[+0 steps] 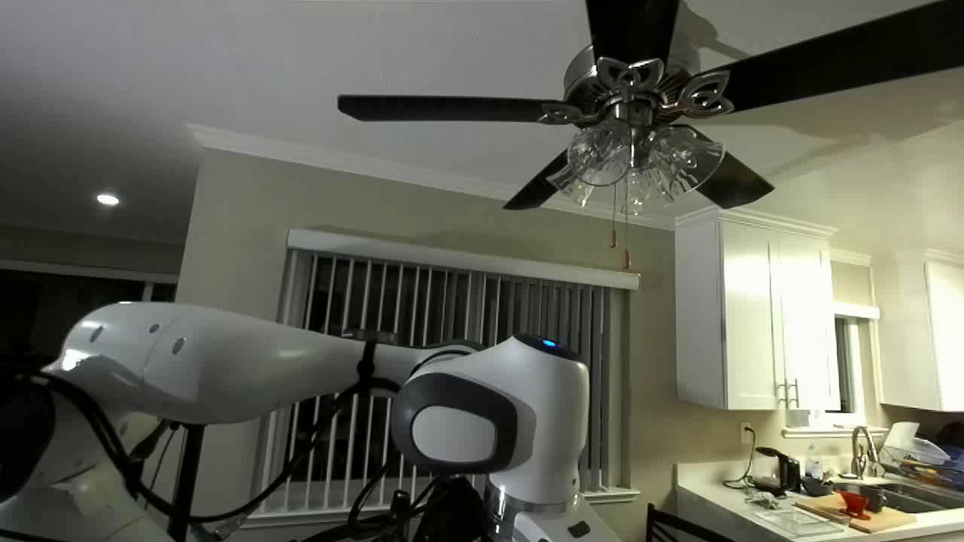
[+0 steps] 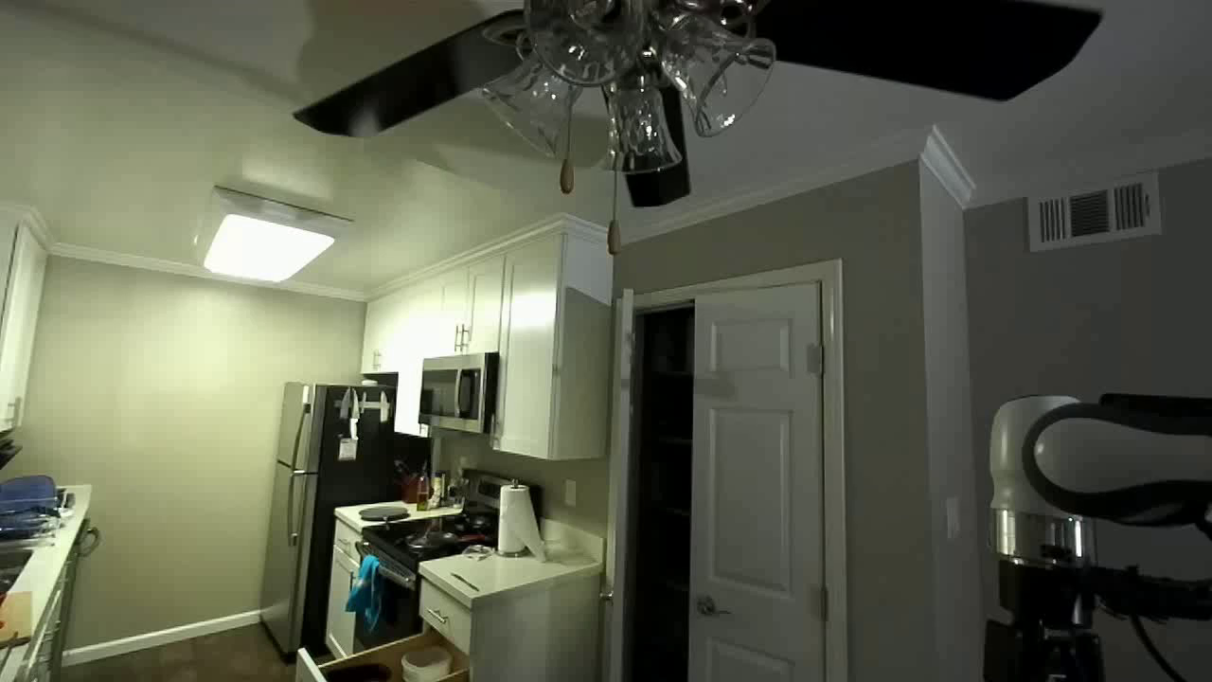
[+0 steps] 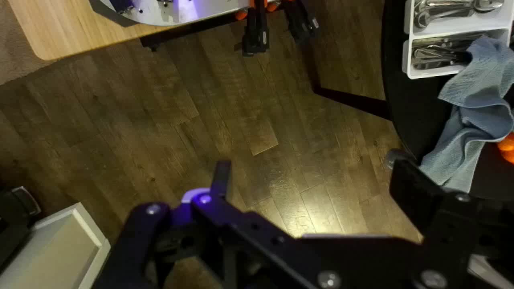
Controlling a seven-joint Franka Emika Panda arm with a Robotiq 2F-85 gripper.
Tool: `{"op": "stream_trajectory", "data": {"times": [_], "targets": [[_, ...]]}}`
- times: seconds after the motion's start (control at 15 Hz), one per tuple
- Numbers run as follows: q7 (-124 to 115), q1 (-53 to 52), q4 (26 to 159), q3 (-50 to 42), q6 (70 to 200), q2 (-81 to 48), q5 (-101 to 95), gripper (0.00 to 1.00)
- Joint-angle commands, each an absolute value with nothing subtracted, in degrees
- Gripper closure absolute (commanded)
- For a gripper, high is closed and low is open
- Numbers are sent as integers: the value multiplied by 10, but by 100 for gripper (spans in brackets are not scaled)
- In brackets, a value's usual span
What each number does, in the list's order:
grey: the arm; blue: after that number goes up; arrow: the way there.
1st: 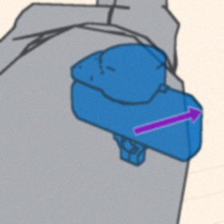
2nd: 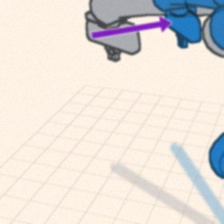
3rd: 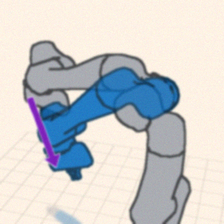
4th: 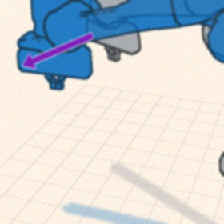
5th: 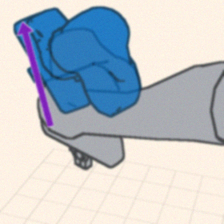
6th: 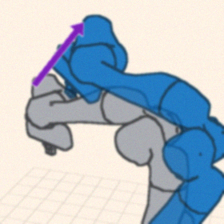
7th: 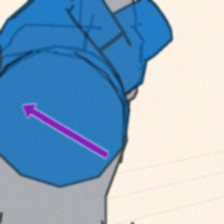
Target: Turn on the light
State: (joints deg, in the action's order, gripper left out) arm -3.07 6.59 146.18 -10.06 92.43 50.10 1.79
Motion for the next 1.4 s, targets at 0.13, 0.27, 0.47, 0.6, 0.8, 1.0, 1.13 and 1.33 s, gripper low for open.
{"op": "stream_trajectory", "data": {"times": [0.13,0.27,0.47,0.6,0.8,1.0,1.13,1.33], "targets": [[-24,77,1461,-93,923,499,24,0],[-24,77,1461,-93,923,499,24,0],[-13,47,1465,-74,977,506,49,0],[-14,19,1459,-39,1021,508,71,0],[-17,-31,1444,17,1090,497,99,0],[-29,-74,1421,73,1198,472,121,0],[-36,-94,1402,100,1283,449,129,0],[-36,-115,1356,128,1409,400,119,0]]}}
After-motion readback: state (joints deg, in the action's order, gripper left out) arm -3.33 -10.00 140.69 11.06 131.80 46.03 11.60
